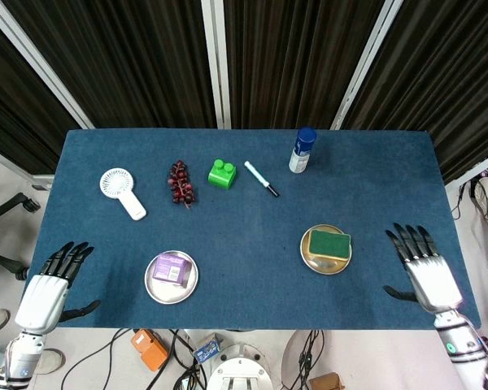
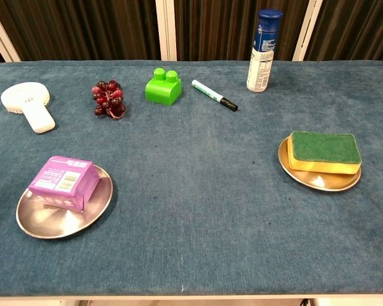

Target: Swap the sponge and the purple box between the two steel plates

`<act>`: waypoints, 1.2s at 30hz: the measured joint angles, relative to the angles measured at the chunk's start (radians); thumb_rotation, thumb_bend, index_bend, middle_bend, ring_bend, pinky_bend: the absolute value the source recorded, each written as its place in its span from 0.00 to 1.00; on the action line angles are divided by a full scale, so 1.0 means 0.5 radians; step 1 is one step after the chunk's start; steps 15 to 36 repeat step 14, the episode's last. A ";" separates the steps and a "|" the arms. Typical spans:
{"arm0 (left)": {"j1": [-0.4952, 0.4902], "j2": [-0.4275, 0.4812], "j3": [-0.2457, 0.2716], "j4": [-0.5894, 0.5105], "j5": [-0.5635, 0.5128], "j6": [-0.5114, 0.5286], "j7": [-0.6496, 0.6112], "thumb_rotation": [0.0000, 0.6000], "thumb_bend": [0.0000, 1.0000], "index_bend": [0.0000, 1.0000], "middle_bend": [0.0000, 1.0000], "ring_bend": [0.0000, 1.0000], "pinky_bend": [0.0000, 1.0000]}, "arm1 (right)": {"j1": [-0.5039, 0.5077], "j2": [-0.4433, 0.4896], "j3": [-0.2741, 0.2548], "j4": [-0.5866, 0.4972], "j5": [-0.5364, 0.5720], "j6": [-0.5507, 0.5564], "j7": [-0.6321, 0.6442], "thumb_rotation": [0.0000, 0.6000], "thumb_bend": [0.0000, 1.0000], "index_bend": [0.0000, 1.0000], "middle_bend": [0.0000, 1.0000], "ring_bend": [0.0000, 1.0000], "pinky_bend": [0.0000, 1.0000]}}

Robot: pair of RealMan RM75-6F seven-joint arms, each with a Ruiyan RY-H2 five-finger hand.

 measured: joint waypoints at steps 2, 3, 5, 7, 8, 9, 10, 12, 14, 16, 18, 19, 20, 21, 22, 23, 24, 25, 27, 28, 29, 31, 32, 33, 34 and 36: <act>0.033 -0.024 0.005 0.080 0.017 0.060 -0.042 1.00 0.06 0.09 0.08 0.04 0.11 | -0.157 0.014 -0.043 0.026 -0.016 0.161 0.002 0.84 0.18 0.00 0.00 0.00 0.04; 0.048 -0.036 0.006 0.120 0.022 0.085 -0.057 1.00 0.06 0.09 0.08 0.03 0.11 | -0.249 0.019 -0.068 0.058 -0.026 0.248 0.010 0.84 0.18 0.00 0.00 0.00 0.03; 0.084 -0.069 0.004 0.214 0.023 0.136 -0.099 1.00 0.06 0.09 0.08 0.03 0.10 | -0.345 0.024 -0.097 0.120 -0.056 0.347 0.035 0.84 0.18 0.00 0.00 0.00 0.03; 0.110 -0.096 0.002 0.286 0.012 0.160 -0.148 1.00 0.06 0.09 0.08 0.03 0.10 | -0.392 0.028 -0.105 0.169 -0.084 0.406 0.094 0.84 0.18 0.00 0.00 0.00 0.03; 0.121 -0.105 0.001 0.315 -0.003 0.161 -0.184 1.00 0.06 0.09 0.08 0.03 0.10 | -0.405 0.029 -0.103 0.176 -0.088 0.422 0.119 0.84 0.18 0.00 0.00 0.00 0.03; 0.124 -0.107 0.001 0.325 -0.017 0.154 -0.208 1.00 0.06 0.09 0.08 0.03 0.10 | -0.420 0.030 -0.097 0.183 -0.092 0.435 0.139 0.84 0.18 0.00 0.00 0.00 0.03; 0.126 -0.104 0.000 0.328 -0.028 0.145 -0.223 1.00 0.06 0.09 0.08 0.03 0.10 | -0.428 0.031 -0.092 0.187 -0.093 0.438 0.144 0.84 0.18 0.00 0.00 0.00 0.03; 0.127 -0.095 -0.008 0.327 -0.039 0.130 -0.215 1.00 0.06 0.09 0.08 0.03 0.10 | -0.431 0.036 -0.081 0.191 -0.093 0.420 0.152 0.84 0.18 0.00 0.00 0.00 0.03; 0.128 -0.088 -0.022 0.327 -0.048 0.122 -0.179 1.00 0.06 0.09 0.08 0.03 0.10 | -0.429 0.042 -0.072 0.190 -0.090 0.390 0.160 0.84 0.18 0.00 0.00 0.00 0.03; 0.128 -0.088 -0.022 0.327 -0.048 0.122 -0.179 1.00 0.06 0.09 0.08 0.03 0.10 | -0.429 0.042 -0.072 0.190 -0.090 0.390 0.160 0.84 0.18 0.00 0.00 0.00 0.03; 0.128 -0.088 -0.022 0.327 -0.048 0.122 -0.179 1.00 0.06 0.09 0.08 0.03 0.10 | -0.429 0.042 -0.072 0.190 -0.090 0.390 0.160 0.84 0.18 0.00 0.00 0.00 0.03; 0.128 -0.088 -0.022 0.327 -0.048 0.122 -0.179 1.00 0.06 0.09 0.08 0.03 0.10 | -0.429 0.042 -0.072 0.190 -0.090 0.390 0.160 0.84 0.18 0.00 0.00 0.00 0.03; 0.128 -0.088 -0.022 0.327 -0.048 0.122 -0.179 1.00 0.06 0.09 0.08 0.03 0.10 | -0.429 0.042 -0.072 0.190 -0.090 0.390 0.160 0.84 0.18 0.00 0.00 0.00 0.03; 0.128 -0.088 -0.022 0.327 -0.048 0.122 -0.179 1.00 0.06 0.09 0.08 0.03 0.10 | -0.429 0.042 -0.072 0.190 -0.090 0.390 0.160 0.84 0.18 0.00 0.00 0.00 0.03; 0.128 -0.088 -0.022 0.327 -0.048 0.122 -0.179 1.00 0.06 0.09 0.08 0.03 0.10 | -0.429 0.042 -0.072 0.190 -0.090 0.390 0.160 0.84 0.18 0.00 0.00 0.00 0.03; 0.128 -0.088 -0.022 0.327 -0.048 0.122 -0.179 1.00 0.06 0.09 0.08 0.03 0.10 | -0.429 0.042 -0.072 0.190 -0.090 0.390 0.160 0.84 0.18 0.00 0.00 0.00 0.03; 0.128 -0.088 -0.022 0.327 -0.048 0.122 -0.179 1.00 0.06 0.09 0.08 0.03 0.10 | -0.429 0.042 -0.072 0.190 -0.090 0.390 0.160 0.84 0.18 0.00 0.00 0.00 0.03; 0.128 -0.088 -0.022 0.327 -0.048 0.122 -0.179 1.00 0.06 0.09 0.08 0.03 0.10 | -0.429 0.042 -0.072 0.190 -0.090 0.390 0.160 0.84 0.18 0.00 0.00 0.00 0.03; 0.128 -0.088 -0.022 0.327 -0.048 0.122 -0.179 1.00 0.06 0.09 0.08 0.03 0.10 | -0.429 0.042 -0.072 0.190 -0.090 0.390 0.160 0.84 0.18 0.00 0.00 0.00 0.03; 0.128 -0.088 -0.022 0.327 -0.048 0.122 -0.179 1.00 0.06 0.09 0.08 0.03 0.10 | -0.429 0.042 -0.072 0.190 -0.090 0.390 0.160 0.84 0.18 0.00 0.00 0.00 0.03; 0.128 -0.088 -0.022 0.327 -0.048 0.122 -0.179 1.00 0.06 0.09 0.08 0.03 0.10 | -0.429 0.042 -0.072 0.190 -0.090 0.390 0.160 0.84 0.18 0.00 0.00 0.00 0.03; 0.128 -0.088 -0.022 0.327 -0.048 0.122 -0.179 1.00 0.06 0.09 0.08 0.03 0.10 | -0.429 0.042 -0.072 0.190 -0.090 0.390 0.160 0.84 0.18 0.00 0.00 0.00 0.03; 0.128 -0.088 -0.022 0.327 -0.048 0.122 -0.179 1.00 0.06 0.09 0.08 0.03 0.10 | -0.429 0.042 -0.072 0.190 -0.090 0.390 0.160 0.84 0.18 0.00 0.00 0.00 0.03; 0.128 -0.088 -0.022 0.327 -0.048 0.122 -0.179 1.00 0.06 0.09 0.08 0.03 0.10 | -0.429 0.042 -0.072 0.190 -0.090 0.390 0.160 0.84 0.18 0.00 0.00 0.00 0.03; 0.128 -0.088 -0.022 0.327 -0.048 0.122 -0.179 1.00 0.06 0.09 0.08 0.03 0.10 | -0.429 0.042 -0.072 0.190 -0.090 0.390 0.160 0.84 0.18 0.00 0.00 0.00 0.03; 0.128 -0.088 -0.022 0.327 -0.048 0.122 -0.179 1.00 0.06 0.09 0.08 0.03 0.10 | -0.429 0.042 -0.072 0.190 -0.090 0.390 0.160 0.84 0.18 0.00 0.00 0.00 0.03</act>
